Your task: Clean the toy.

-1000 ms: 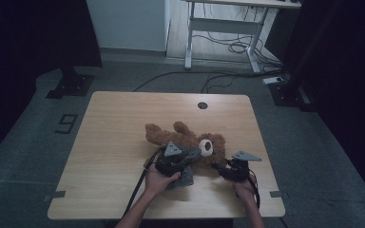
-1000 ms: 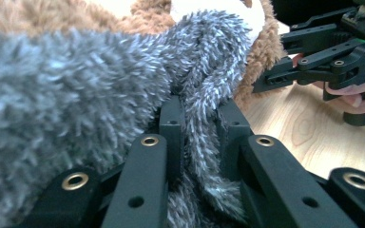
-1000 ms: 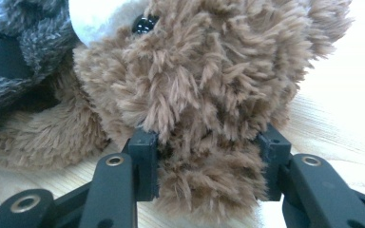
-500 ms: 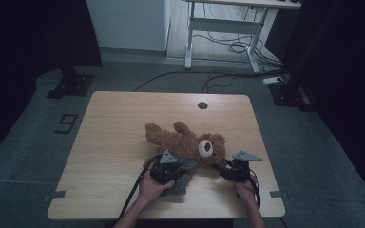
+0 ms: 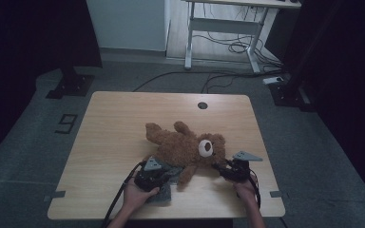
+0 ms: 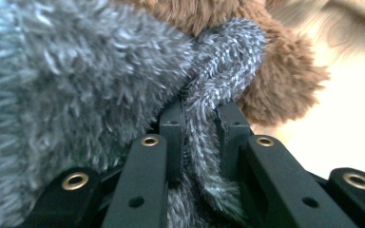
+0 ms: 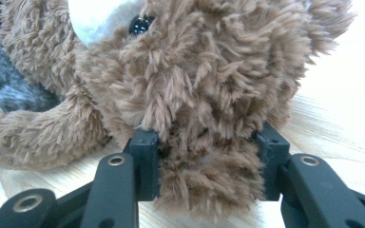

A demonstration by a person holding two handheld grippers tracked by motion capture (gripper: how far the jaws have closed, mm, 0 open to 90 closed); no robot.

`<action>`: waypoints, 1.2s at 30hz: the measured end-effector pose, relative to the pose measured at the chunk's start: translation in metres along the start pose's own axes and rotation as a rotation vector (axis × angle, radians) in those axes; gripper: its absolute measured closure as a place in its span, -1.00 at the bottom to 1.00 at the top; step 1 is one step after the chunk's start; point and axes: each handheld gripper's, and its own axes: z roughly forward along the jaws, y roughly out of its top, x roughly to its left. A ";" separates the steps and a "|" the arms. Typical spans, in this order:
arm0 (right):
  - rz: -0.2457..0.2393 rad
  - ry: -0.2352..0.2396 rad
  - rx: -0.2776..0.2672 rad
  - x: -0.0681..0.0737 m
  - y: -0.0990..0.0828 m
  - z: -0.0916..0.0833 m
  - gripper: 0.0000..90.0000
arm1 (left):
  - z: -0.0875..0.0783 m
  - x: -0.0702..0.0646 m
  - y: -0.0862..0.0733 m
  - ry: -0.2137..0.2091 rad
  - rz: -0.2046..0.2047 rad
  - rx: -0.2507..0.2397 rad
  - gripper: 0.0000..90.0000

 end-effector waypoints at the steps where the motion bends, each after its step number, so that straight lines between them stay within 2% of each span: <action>1: 0.001 0.000 -0.001 0.000 0.000 0.000 0.23 | -0.003 -0.001 0.001 -0.009 -0.002 -0.014 0.70; 4: 0.006 -0.001 -0.007 0.000 0.000 0.000 0.23 | -0.008 -0.009 0.011 -0.023 0.011 -0.049 0.70; 6: 0.008 0.000 -0.008 0.001 0.000 0.000 0.23 | -0.007 -0.016 0.024 -0.025 0.034 -0.065 0.70; 11: 0.008 -0.001 -0.009 0.001 0.000 0.000 0.23 | 0.002 -0.032 0.064 -0.052 0.076 -0.115 0.70; 14: 0.011 -0.001 -0.011 0.002 0.000 0.000 0.23 | 0.018 -0.043 0.083 -0.079 0.103 -0.101 0.70; 16: 0.009 0.000 -0.010 0.001 0.000 0.000 0.23 | 0.030 -0.051 0.089 -0.104 0.111 -0.080 0.70; 17: 0.011 0.001 -0.011 0.001 0.000 0.000 0.23 | 0.040 -0.056 0.091 -0.114 0.110 -0.062 0.70; 19: 0.018 0.004 -0.013 0.001 0.000 0.000 0.24 | 0.056 -0.060 0.090 -0.102 0.099 -0.026 0.70; 23: 0.020 0.004 -0.011 0.001 0.000 0.000 0.24 | 0.076 -0.056 0.079 -0.098 0.070 0.038 0.71; 28: 0.017 0.006 -0.011 0.000 0.000 0.001 0.24 | 0.075 -0.048 0.069 -0.112 0.035 0.050 0.71; 33: 0.011 0.008 -0.006 0.000 -0.001 0.000 0.24 | 0.076 -0.050 0.065 -0.096 0.053 0.058 0.71; 36: 0.011 0.010 -0.007 0.000 -0.001 0.000 0.24 | 0.076 -0.050 0.064 -0.098 0.047 0.054 0.71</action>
